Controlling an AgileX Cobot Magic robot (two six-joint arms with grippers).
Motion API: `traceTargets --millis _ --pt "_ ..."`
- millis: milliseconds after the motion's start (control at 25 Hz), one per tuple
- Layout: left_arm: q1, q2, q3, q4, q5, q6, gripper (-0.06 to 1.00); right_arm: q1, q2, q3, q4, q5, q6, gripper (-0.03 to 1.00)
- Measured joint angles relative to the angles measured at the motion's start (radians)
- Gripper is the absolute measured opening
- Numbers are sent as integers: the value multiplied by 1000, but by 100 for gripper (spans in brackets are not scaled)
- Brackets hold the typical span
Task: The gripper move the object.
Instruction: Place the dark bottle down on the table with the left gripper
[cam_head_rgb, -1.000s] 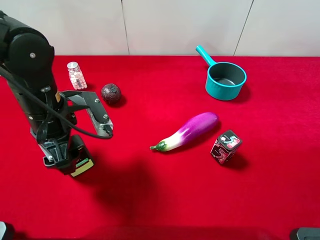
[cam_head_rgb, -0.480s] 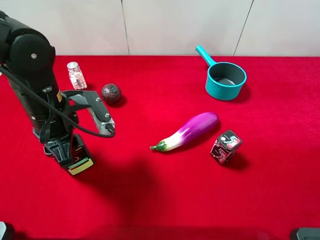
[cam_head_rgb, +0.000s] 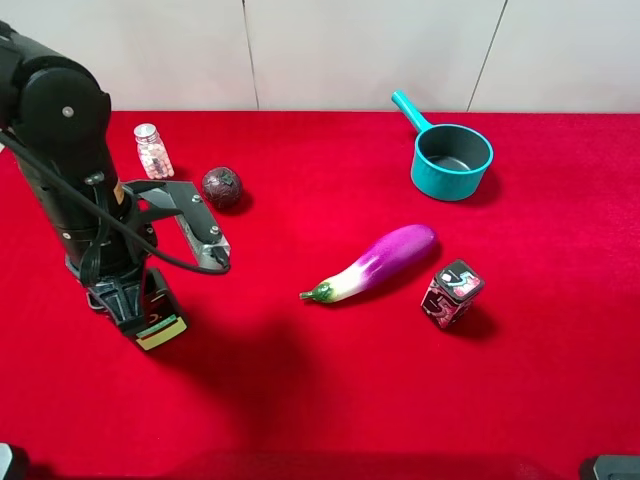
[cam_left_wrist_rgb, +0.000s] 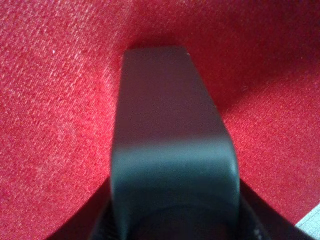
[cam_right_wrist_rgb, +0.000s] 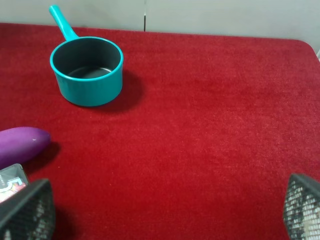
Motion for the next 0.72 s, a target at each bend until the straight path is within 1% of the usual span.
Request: traceTargets --millis 120,360,600,720 --pt "0 0 -30 2 31 -1 42 0 0 0 0 0 0 69" --pt "0 0 -116 0 129 -2 42 0 0 0 0 0 0 69" --pt "0 0 -203 -40 186 -4 42 0 0 0 0 -1 0 69" --pt "0 0 -245 -49 208 -33 42 0 0 0 0 -1 0 69"
